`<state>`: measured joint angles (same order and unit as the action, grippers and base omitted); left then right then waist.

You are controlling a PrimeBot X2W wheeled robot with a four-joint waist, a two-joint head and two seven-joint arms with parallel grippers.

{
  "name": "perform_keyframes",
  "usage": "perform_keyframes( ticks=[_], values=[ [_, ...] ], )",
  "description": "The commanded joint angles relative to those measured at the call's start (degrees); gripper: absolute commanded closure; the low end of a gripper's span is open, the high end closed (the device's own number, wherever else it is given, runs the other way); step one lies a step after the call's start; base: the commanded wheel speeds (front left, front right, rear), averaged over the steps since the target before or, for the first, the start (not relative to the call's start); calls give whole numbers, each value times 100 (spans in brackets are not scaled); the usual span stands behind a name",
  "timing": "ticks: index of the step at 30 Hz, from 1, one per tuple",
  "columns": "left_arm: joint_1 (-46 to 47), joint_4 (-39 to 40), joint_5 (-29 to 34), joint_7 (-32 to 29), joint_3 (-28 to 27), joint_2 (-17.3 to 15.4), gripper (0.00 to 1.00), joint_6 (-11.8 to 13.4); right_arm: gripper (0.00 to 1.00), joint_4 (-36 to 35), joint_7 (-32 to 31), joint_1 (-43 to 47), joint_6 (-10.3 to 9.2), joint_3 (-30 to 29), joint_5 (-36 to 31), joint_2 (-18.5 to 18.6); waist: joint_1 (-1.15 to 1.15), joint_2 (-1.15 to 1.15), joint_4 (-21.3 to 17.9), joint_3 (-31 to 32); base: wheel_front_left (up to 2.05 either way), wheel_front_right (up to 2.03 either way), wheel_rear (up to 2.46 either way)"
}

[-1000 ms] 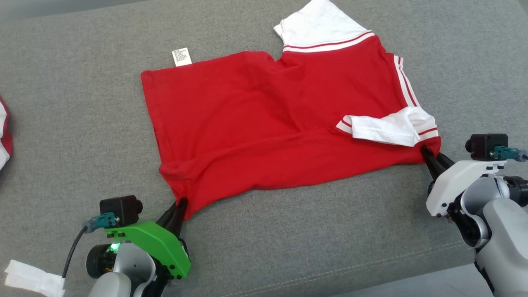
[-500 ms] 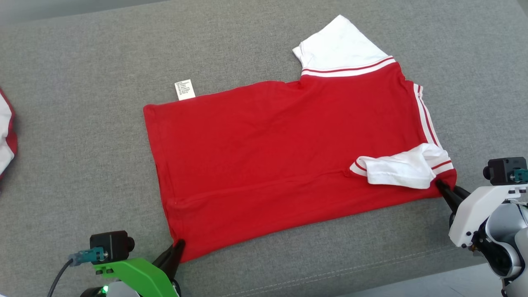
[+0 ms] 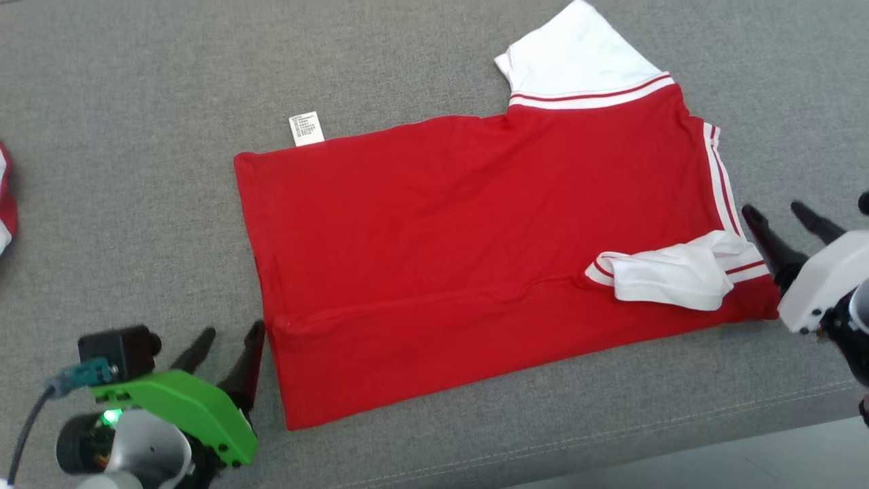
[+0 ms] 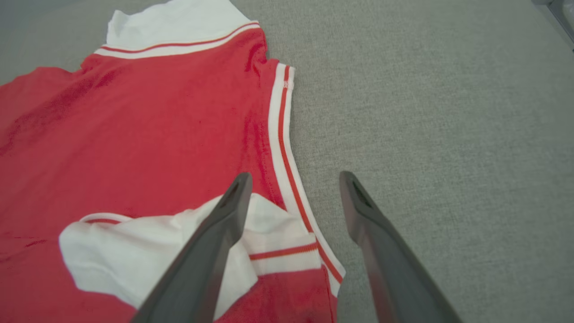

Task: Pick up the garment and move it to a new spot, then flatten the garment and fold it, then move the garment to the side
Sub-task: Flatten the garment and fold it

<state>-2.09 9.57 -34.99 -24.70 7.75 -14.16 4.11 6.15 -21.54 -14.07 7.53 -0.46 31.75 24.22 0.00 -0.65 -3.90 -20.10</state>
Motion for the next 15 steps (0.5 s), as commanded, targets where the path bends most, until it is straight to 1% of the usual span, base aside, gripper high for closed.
perform_keyframes(
  ticks=[1, 4, 5, 7, 9, 10, 11, 15],
  values=[
    [224, 59, 77, -1, -18, -56, 0, 39, 0, -65, -44, -165, -8, -26, -17, 42, 0, 65, 72, -195, 0, 0, 0],
    [851, 82, 378, -23, 37, -189, 0, 79, 0, -209, -226, -734, -7, 14, -224, 73, 0, 65, 184, -441, 0, 0, 0],
    [1094, 27, 452, -40, 98, -170, 0, 75, 0, -156, -283, -965, -7, 11, -255, 25, 0, 65, 232, -530, 0, 0, 0],
    [1573, -178, 437, -83, 190, -26, 0, 56, 0, 45, -372, -1413, -7, 119, -385, -16, 0, 65, 329, -661, 0, 0, 0],
    [2057, -503, 596, -69, 290, -16, 0, 26, 0, 351, -410, -1897, -8, 251, -538, -89, 0, 65, 434, -770, 0, 0, 0],
    [2248, -685, 587, -63, 362, 54, 0, -5, 0, 511, -403, -2124, -7, 346, -623, -103, 0, 65, 494, -818, 0, 0, 0],
    [2604, -1053, 616, -68, 509, 187, 0, -73, 0, 903, -320, -2568, -7, 448, -731, -218, 0, 65, 605, -897, 0, 0, 0],
    [3151, -1699, 685, -66, 738, 352, 0, -205, 0, 1747, -195, -3327, -8, 686, -989, -425, 0, 65, 767, -1038, 0, 0, 0]
  ],
)
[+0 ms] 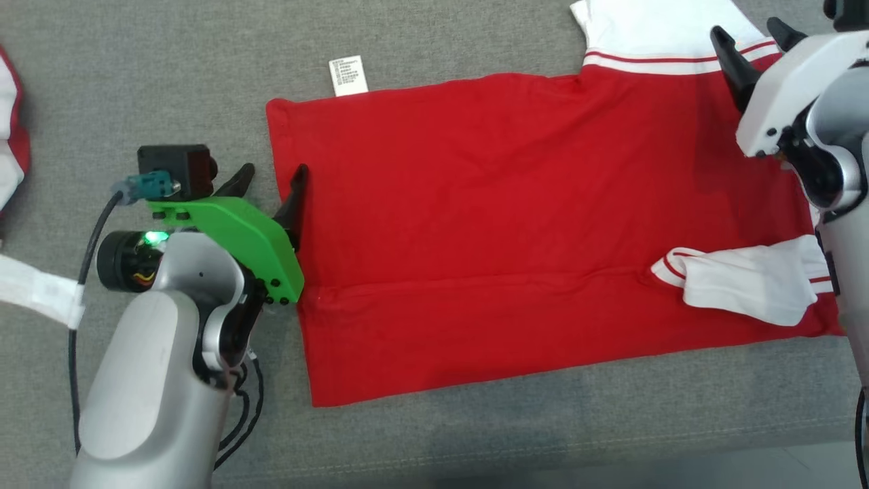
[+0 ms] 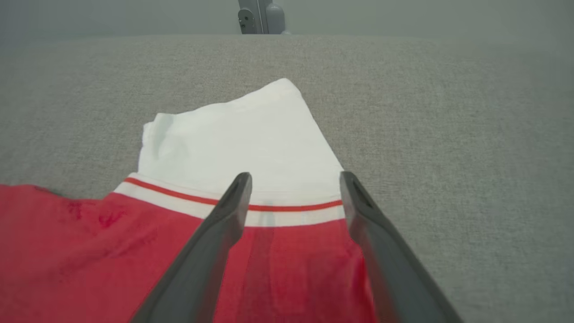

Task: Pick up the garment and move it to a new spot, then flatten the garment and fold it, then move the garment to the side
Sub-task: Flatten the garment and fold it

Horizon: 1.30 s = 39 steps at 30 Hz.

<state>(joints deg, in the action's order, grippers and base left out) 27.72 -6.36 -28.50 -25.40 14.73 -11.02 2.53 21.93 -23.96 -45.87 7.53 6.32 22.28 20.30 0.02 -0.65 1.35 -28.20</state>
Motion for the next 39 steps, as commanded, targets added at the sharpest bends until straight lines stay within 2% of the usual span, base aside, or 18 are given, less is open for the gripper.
perform_keyframes(
  ticks=[1, 7, 11, 25, 33, 34, 35, 36, 37, 38, 39],
  values=[
    [276, -227, 54, 26, 95, 85, 0, -72, 0, 387, 89, -332, -8, 13, -84, -68, -2, 65, 280, -252, 0, 0, 0],
    [704, -824, 78, 106, 339, 327, 0, -239, 0, 1598, 490, -1063, -8, -173, -428, -30, -2, 65, 566, -310, 0, 0, 0],
    [957, -1064, 98, 151, 438, 412, 0, -282, 0, 2098, 684, -1351, -7, -177, -500, -59, -2, 65, 700, -387, 0, 0, 0],
    [1535, -1440, -124, 261, 699, 691, 0, -402, 0, 3022, 1248, -1946, -9, 68, -552, 67, -2, 65, 776, -599, 0, 0, 0],
    [1602, -1511, -258, 167, 871, 756, 0, -505, 0, 3403, 1396, -2190, -8, 203, -493, -3, -2, 65, 777, -731, 0, 0, 0],
    [1610, -1521, -266, 160, 893, 763, 0, -520, 15, 3455, 1382, -2195, -8, 234, -475, -16, -2, 65, 779, -740, 0, 0, 0],
    [1616, -1523, -259, 163, 912, 770, 7, -526, 54, 3500, 1365, -2196, -8, 275, -456, -28, -2, 65, 782, -748, 0, 0, 0],
    [1623, -1529, -265, 165, 934, 774, 47, -548, 78, 3539, 1351, -2190, -8, 314, -416, -38, -2, 65, 783, -755, 0, 0, 0],
    [1626, -1534, -272, 183, 951, 777, 64, -548, 100, 3560, 1355, -2188, -8, 354, -377, -49, -2, 65, 783, -757, 0, 0, 0],
    [1621, -1543, -280, 198, 971, 780, 100, -565, 100, 3583, 1356, -2187, -8, 393, -320, -56, -2, 65, 781, -753, 0, 0, 0],
    [1616, -1553, -289, 192, 998, 776, 100, -606, 100, 3597, 1344, -2179, -9, 446, -282, -58, -2, 65, 776, -747, 0, 0, 0]
  ],
)
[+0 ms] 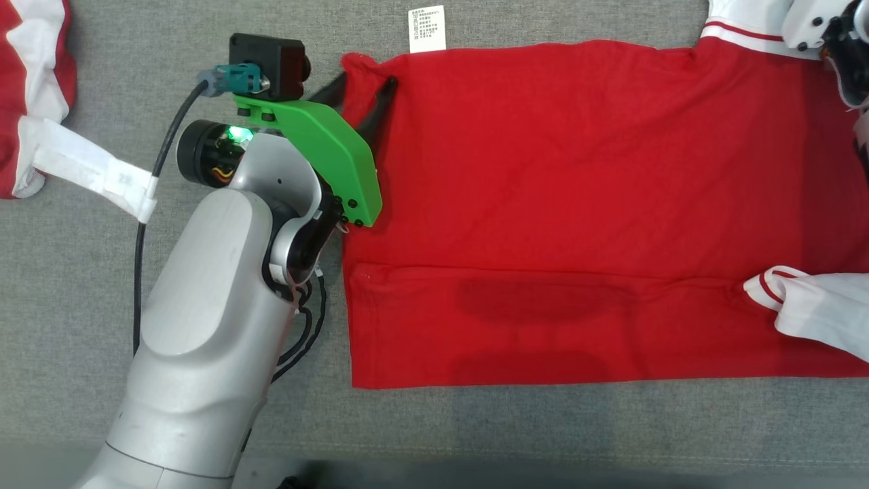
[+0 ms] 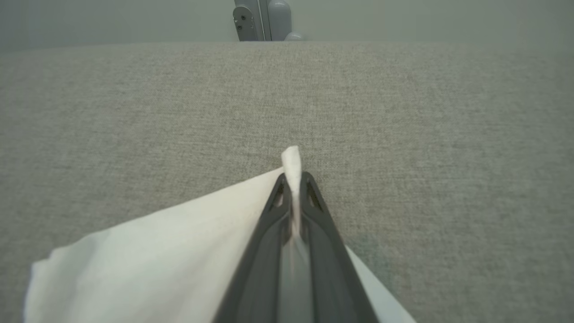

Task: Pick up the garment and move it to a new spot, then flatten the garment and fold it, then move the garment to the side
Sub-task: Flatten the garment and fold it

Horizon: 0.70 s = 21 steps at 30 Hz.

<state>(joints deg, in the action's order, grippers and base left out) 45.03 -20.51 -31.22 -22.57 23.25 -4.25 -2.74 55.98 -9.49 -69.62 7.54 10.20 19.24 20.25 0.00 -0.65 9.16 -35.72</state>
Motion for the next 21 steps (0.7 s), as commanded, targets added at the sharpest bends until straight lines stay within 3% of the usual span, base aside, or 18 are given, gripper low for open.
perform_keyframes(
  ticks=[1, 13, 21],
  values=[
    [-120, -145, -34, -65, 140, 87, 100, -82, 100, 204, -91, 205, -10, 99, 71, -34, 0, 65, -14, 11, 0, 0, 0],
    [-285, 57, 89, 598, -145, -230, 100, 80, 100, -386, 700, 364, -10, 626, 823, 65, 0, 65, -346, 429, 0, 0, 0],
    [-584, 290, 31, 647, -185, -366, 100, 156, 100, -1104, 1098, 858, -9, 871, 1436, 446, 0, 65, -547, 790, 0, 0, 0]
  ],
)
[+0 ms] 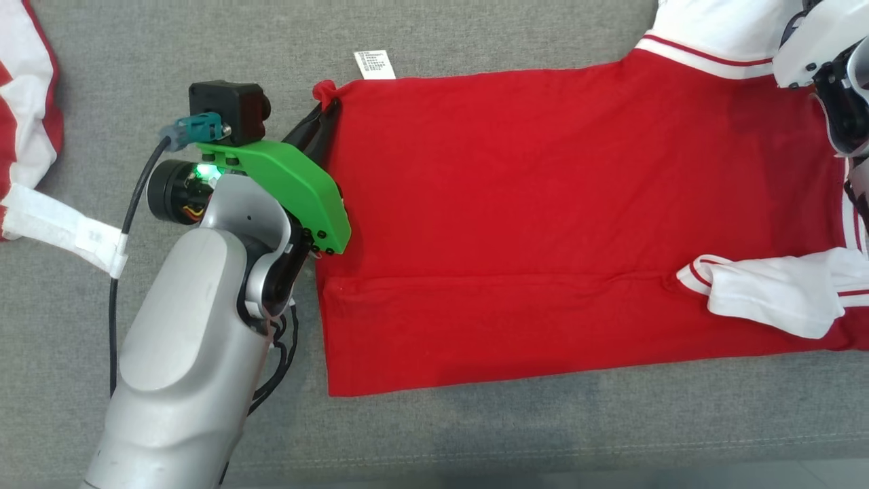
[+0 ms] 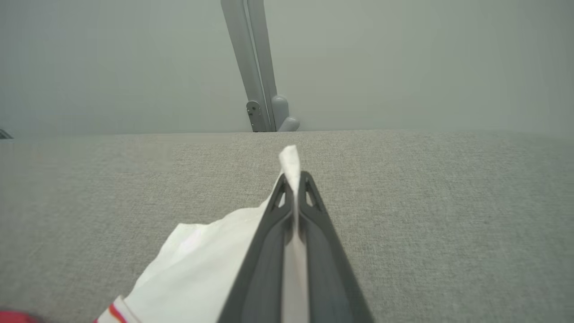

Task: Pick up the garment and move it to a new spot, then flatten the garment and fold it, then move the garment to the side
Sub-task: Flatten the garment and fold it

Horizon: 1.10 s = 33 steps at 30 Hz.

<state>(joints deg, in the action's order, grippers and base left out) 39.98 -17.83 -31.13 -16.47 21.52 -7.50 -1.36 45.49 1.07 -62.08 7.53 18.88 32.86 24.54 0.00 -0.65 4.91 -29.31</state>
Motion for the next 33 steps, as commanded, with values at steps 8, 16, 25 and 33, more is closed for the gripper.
perform_keyframes(
  ticks=[8, 16, 25, 33],
  values=[
    [-437, 211, -51, 122, -48, -150, 100, 64, 100, -934, 343, 847, -8, 30, 452, 176, 0, 65, -328, 451, 0, 0, 0],
    [-1136, 618, -235, 304, -161, -274, 100, 133, 100, -2036, 518, 2367, -8, -523, 835, 189, 0, 65, -526, 785, 0, 0, 0],
    [-2298, 1038, -452, 394, -322, -470, 100, 331, 100, -3315, 265, 4389, -7, -1123, 730, -470, 0, 65, -737, 1069, 0, 0, 0],
    [-2784, 1126, -642, 625, -397, -469, 100, 259, 100, -3719, -93, 4893, -7, -1375, 307, -828, 0, 65, -854, 1187, 0, 0, 0]
  ],
)
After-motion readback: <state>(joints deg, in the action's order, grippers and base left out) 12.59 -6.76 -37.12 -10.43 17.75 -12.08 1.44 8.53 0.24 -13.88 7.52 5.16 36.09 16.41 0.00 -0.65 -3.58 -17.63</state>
